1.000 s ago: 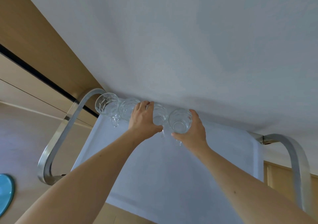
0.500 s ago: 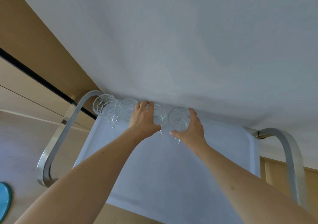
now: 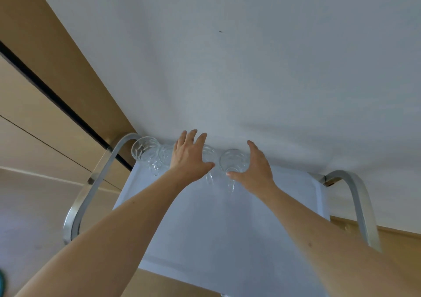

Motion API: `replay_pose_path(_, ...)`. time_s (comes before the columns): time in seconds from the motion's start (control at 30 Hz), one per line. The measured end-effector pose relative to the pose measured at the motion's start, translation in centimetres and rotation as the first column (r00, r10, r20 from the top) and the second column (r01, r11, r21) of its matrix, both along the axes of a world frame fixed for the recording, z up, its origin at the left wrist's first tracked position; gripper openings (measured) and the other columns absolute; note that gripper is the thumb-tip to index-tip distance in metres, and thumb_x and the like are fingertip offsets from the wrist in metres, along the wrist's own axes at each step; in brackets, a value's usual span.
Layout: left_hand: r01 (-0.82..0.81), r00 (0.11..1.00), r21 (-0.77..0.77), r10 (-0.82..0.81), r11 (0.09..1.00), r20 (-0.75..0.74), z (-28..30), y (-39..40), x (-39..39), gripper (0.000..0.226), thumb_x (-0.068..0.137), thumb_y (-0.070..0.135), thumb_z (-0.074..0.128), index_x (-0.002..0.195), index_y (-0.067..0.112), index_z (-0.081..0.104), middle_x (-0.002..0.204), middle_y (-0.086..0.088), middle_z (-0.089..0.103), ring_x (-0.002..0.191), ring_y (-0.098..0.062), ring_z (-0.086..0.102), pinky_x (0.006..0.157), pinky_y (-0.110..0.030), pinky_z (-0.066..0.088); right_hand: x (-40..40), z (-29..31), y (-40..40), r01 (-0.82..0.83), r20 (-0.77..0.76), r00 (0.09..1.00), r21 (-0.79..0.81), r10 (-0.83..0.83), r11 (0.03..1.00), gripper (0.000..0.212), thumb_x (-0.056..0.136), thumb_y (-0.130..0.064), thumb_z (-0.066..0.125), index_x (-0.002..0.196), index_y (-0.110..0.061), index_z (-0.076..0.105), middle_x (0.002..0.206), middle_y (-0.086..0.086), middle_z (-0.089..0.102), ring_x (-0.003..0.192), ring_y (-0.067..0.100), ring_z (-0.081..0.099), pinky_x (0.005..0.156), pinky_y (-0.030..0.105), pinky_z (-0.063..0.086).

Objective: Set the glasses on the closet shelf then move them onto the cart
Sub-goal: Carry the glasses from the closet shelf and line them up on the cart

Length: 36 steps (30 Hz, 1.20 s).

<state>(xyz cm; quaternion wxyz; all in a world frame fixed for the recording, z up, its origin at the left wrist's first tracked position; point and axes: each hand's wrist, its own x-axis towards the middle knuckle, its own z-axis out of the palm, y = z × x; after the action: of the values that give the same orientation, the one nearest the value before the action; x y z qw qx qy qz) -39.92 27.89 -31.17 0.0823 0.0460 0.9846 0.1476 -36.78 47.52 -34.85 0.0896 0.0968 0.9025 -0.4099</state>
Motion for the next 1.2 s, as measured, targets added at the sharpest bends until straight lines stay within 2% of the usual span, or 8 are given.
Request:
replay_pose_path(0.33, 0.096, 0.979, 0.034, -0.088, 0.995, -0.186, 8.3, 0.6, 3.9, 0.092, 0.087, 0.05, 0.071, 0.16, 0.025, 0.022, 0.168, -0.006, 0.013, 0.156, -0.03, 0.002, 0.126, -0.044, 0.011, 4.6, 8.5, 0.3, 0.03, -0.162, 0.987, 0.057, -0.021, 0.998, 0.106, 0.076, -0.041, 0.084, 0.159, -0.028, 0.02, 0.162, -0.004, 0.026, 0.148, 0.023, 0.024, 0.117, 0.036, 0.026)
replay_pose_path(0.73, 0.261, 0.882, 0.021, -0.229, 0.965, -0.412, 17.9, 1.8, 11.5, 0.09, 0.088, 0.054, 0.068, 0.16, 0.027, 0.021, 0.168, -0.005, 0.015, 0.156, -0.029, 0.006, 0.125, -0.045, 0.014, 14.3, 19.2, 0.6, 0.117, -0.38, 0.924, 0.204, -0.032, 0.972, 0.099, 0.081, -0.047, 0.079, 0.159, -0.029, 0.021, 0.164, -0.004, 0.024, 0.149, 0.023, 0.021, 0.118, 0.038, 0.029)
replay_pose_path(1.0, 0.413, 0.8, 0.058, -0.332, 0.909, -0.499, 22.3, 6.3, 16.2, 0.088, 0.088, 0.053, 0.067, 0.159, 0.027, 0.022, 0.168, -0.005, 0.016, 0.155, -0.029, 0.007, 0.125, -0.047, 0.018, 21.1, 23.9, 4.7, 0.241, -0.432, 0.896, 0.281, -0.102, 0.929, 0.1, 0.081, -0.049, 0.078, 0.159, -0.031, 0.018, 0.165, -0.002, 0.021, 0.15, 0.023, 0.019, 0.119, 0.044, 0.029)
replay_pose_path(1.2, 0.54, 0.741, 0.074, -0.433, 0.838, -0.513, 23.7, 12.9, 19.5, 0.086, 0.089, 0.053, 0.066, 0.159, 0.026, 0.025, 0.167, -0.005, 0.018, 0.155, -0.028, 0.01, 0.124, -0.047, 0.02, 26.6, 25.7, 10.4, 0.361, -0.45, 0.872, 0.32, -0.195, 0.876, 0.099, 0.081, -0.048, 0.078, 0.158, -0.032, 0.019, 0.165, -0.002, 0.02, 0.15, 0.024, 0.018, 0.119, 0.045, 0.029)
